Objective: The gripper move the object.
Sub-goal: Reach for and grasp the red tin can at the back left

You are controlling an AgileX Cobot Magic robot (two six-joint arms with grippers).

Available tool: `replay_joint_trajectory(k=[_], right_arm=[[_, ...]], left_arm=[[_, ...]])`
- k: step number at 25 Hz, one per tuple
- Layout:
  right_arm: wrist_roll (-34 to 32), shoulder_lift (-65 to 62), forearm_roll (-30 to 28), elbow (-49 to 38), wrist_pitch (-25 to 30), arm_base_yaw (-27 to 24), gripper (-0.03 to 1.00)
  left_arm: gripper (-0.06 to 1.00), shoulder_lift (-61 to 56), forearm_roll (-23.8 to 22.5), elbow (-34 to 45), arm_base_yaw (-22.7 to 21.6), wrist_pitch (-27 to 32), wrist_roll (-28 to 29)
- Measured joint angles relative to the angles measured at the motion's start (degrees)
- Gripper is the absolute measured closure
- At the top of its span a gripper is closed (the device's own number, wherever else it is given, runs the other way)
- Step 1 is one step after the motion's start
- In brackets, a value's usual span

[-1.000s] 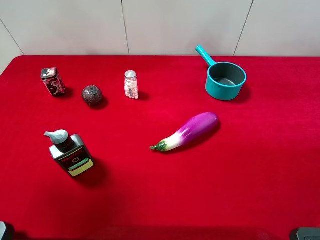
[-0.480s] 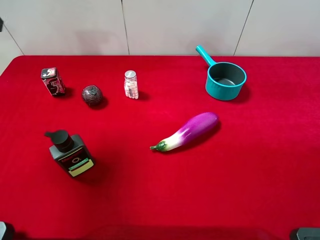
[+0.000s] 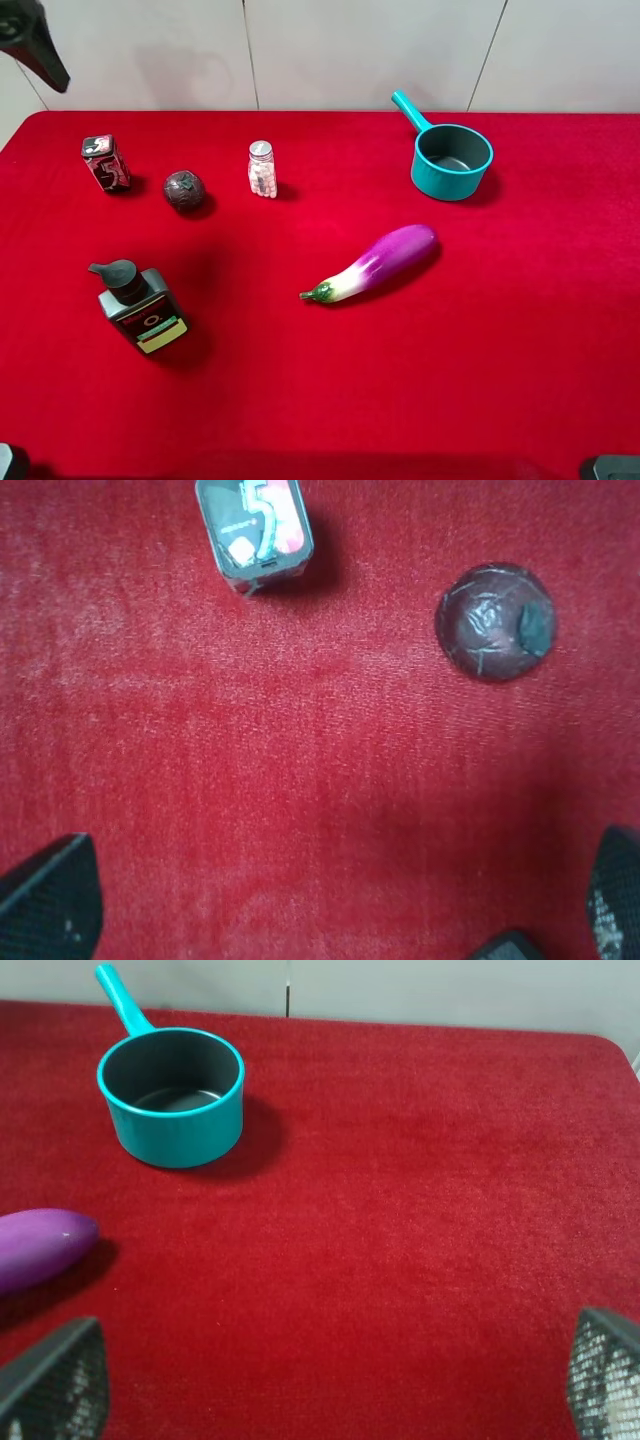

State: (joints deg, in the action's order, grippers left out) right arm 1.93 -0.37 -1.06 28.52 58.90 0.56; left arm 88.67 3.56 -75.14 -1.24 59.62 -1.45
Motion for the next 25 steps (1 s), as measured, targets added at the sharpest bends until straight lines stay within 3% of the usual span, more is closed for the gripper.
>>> replay_joint_trajectory(k=[12,25], right_arm=[[0.0,0.0,0.0,0.0,0.0,0.0,0.27],[0.0,0.0,0.0,0.0,0.0,0.0,0.27]], left_arm=[[-0.02,10.7,-2.7,-6.9,0.0,-1.6,-0.4],[-0.02,19.3,-3.0,-7.3,0.0,-5.1,-0.5]])
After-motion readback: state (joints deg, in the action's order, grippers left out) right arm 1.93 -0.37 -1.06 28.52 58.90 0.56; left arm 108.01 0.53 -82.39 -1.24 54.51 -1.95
